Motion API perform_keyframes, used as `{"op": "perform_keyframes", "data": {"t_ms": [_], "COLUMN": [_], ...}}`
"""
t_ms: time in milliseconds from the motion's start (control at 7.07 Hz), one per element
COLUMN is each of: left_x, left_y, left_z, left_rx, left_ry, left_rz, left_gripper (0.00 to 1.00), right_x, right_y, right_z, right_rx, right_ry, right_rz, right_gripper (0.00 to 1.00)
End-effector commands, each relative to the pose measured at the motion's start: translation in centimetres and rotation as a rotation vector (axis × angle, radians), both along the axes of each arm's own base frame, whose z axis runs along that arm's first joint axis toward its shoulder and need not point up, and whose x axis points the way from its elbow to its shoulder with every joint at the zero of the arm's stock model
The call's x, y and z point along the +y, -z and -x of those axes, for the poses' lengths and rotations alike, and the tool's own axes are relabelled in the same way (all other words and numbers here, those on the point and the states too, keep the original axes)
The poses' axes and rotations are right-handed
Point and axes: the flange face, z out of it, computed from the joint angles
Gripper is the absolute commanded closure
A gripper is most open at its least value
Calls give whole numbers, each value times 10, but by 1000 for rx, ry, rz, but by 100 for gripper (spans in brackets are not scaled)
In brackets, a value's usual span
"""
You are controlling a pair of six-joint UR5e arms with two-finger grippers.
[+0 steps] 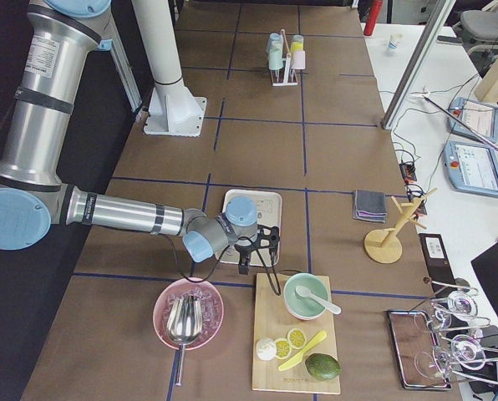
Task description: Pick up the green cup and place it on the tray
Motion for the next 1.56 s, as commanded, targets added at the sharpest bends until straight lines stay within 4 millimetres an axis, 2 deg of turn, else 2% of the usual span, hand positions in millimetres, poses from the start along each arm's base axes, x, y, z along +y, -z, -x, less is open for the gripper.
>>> {"op": "perform_keyframes", "data": {"t_ms": [0,566,708,991,1274,1415], "left_x": [0,0,0,-1,-2,-2], "left_y": [0,0,0,4,6,6], "left_z": [0,0,0,0,0,0], "left_rx": [-1,0,-1,-1,-1,-1], "left_ry": [-1,-1,-1,-1,-1,-1], "left_rz": [-2,0,-2,-9,-12,-12], "left_gripper": [0,0,0,0,0,0], "right_x": [7,11,11,11,13,11], "right_y": [-9,-25,-25,-26,-35,-33], "right_z": [15,16,18,17,16,17], "right_rx": [5,15,14,15,21,19], "right_ry": [19,32,34,35,39,38], "right_rz": [28,52,56,56,63,62], "right_gripper": [0,1,6,35,43,53]}}
